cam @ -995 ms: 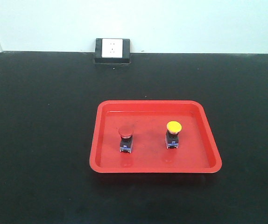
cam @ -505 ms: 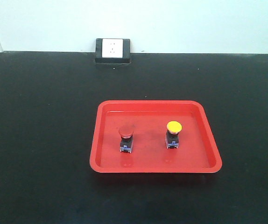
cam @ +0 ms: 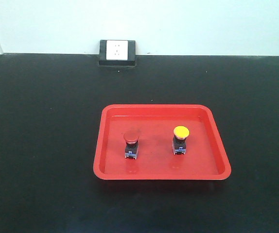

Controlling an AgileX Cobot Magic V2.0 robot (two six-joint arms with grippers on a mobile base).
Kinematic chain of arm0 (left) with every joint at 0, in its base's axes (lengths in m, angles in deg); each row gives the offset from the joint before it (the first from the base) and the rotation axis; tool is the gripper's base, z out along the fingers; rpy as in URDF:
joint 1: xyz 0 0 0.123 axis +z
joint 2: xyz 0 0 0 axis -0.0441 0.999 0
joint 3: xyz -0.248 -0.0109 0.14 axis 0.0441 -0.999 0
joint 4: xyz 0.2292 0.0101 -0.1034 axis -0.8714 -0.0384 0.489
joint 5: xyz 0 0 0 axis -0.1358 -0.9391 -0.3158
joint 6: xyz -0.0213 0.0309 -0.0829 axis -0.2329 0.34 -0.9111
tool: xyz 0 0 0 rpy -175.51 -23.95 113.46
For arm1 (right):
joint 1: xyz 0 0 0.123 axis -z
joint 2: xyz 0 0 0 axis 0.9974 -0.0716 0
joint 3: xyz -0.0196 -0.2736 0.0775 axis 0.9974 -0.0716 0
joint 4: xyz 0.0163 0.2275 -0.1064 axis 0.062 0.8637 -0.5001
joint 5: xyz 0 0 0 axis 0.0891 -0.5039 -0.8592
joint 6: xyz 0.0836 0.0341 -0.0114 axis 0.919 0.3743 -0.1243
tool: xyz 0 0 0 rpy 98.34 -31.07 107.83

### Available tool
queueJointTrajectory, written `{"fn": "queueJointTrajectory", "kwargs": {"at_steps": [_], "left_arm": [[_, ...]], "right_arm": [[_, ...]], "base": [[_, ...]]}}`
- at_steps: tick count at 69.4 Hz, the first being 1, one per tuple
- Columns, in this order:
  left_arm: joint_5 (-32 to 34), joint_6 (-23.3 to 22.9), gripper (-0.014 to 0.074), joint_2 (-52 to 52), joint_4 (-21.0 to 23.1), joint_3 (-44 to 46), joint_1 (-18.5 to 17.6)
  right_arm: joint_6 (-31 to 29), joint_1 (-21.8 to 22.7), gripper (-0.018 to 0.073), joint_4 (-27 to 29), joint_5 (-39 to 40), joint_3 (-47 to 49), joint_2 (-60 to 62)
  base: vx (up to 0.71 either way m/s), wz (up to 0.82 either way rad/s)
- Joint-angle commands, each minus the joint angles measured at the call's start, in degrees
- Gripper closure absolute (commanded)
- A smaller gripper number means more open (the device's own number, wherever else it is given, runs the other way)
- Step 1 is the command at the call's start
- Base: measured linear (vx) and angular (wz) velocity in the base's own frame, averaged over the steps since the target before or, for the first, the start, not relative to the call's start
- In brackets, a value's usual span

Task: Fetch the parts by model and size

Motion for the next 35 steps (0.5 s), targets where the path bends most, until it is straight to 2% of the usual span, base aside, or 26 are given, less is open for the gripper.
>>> {"fn": "queueJointTrajectory", "kwargs": {"at_steps": [1,10,18,22,35], "left_arm": [[8.2,-0.1,0.0603,-1.3,0.7,-3.3,0.4],[11.8,-0.2,0.0603,-1.0,3.5,-9.2,0.4],[17.9,-0.2,0.0603,-1.1,3.7,-13.9,0.4],[15.9,0.0,0.0603,-1.1,3.6,-13.5,0.4],[16.1,0.1,0.0603,-1.1,3.6,-13.5,0.4]], "right_arm": [[-0.3,0.2,0.0568,-0.6,3.8,1.6,-0.6],[-0.3,0.2,0.0568,-0.6,3.8,1.6,-0.6],[-0.3,0.2,0.0568,-0.6,3.8,1.6,-0.6],[-0.3,0.2,0.0568,-0.6,3.8,1.6,-0.6],[-0.3,0.2,0.0568,-0.6,3.8,1.6,-0.6]], "base": [[0.0,0.0],[0.0,0.0],[0.0,0.0],[0.0,0.0],[0.0,0.0]]}}
